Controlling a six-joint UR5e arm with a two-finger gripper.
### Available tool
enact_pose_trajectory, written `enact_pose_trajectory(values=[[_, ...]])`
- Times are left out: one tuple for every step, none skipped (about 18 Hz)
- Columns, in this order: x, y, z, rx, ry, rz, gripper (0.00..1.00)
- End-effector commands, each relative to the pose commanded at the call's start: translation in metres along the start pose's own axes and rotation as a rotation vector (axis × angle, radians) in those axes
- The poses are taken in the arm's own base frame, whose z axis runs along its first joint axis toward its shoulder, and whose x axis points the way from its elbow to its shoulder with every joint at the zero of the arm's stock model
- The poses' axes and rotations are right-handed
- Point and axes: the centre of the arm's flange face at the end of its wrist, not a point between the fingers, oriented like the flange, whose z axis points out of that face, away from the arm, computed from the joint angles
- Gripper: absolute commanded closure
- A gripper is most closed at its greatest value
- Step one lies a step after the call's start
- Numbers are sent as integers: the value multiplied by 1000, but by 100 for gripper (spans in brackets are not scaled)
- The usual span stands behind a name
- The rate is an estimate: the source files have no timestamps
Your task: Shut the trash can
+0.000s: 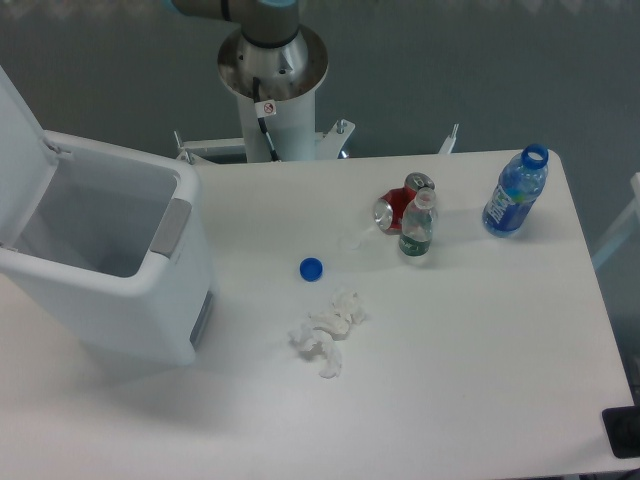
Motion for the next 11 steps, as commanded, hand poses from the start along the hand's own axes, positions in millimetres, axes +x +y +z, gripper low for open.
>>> enact_pose_trajectory(values=[[1, 1, -3, -1, 1, 0, 100], [1, 0, -6, -7, 4, -1, 100], [1, 1, -6, -15, 8, -2, 100], [1, 2, -6, -21, 9, -2, 100], [1, 2, -6, -24, 3, -2, 100], [-1, 3, -6, -36, -19, -2, 100], [-2, 4, -6, -49, -37, -7, 100], [-4, 6, -5, -64, -43, -21, 100], [-3, 8, -3, -81, -37, -30, 100], [-4, 10, -3, -99, -42, -32, 100], [-5, 12, -1, -112, -52, -34, 100]])
